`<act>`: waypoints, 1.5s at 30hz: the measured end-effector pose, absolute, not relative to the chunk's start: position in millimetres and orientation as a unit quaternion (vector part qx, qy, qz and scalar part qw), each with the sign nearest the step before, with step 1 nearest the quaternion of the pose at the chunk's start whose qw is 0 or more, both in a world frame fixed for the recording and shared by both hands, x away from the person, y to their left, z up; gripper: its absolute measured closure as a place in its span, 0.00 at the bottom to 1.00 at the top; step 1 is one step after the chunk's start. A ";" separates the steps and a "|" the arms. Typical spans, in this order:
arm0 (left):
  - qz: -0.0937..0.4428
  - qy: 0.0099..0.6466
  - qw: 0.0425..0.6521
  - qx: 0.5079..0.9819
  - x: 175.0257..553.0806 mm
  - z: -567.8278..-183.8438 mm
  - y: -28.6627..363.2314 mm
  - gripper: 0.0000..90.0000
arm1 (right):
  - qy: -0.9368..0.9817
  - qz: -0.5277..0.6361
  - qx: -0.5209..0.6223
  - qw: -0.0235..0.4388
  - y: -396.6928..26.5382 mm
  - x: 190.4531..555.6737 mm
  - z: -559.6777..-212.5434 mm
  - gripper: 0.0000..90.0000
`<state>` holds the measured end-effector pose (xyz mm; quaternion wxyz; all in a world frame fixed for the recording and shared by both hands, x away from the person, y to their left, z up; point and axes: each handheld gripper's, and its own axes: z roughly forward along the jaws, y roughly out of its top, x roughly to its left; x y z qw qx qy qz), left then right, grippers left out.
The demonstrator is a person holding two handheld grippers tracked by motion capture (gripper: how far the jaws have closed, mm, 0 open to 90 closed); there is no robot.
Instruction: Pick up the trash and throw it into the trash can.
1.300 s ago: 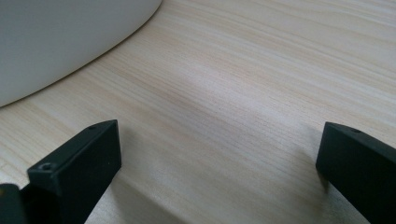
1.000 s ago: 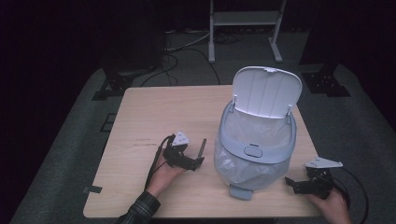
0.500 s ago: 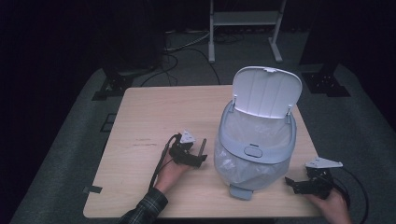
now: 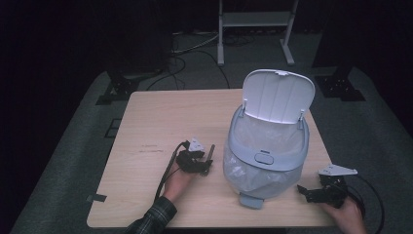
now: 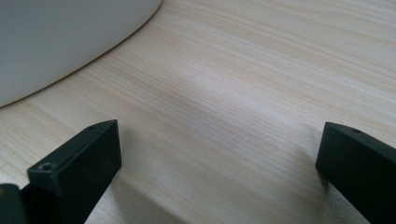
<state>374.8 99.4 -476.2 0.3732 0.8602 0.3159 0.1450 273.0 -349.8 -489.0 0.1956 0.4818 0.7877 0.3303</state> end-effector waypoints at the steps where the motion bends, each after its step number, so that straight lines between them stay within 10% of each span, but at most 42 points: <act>1: 0.145 0.314 0.373 0.861 374.3 -476.0 99.4 0.59 | 0.788 0.330 0.482 0.196 -349.8 273.0 -489.1 0.00; 29: 0.125 0.314 0.387 0.858 375.5 -476.5 109.4 0.88 | 0.788 0.330 0.482 0.196 -349.8 273.0 -489.1 0.00; 45: 0.099 0.309 0.409 0.853 379.2 -479.0 115.3 0.88 | 0.788 0.330 0.482 0.196 -349.8 273.1 -489.0 0.00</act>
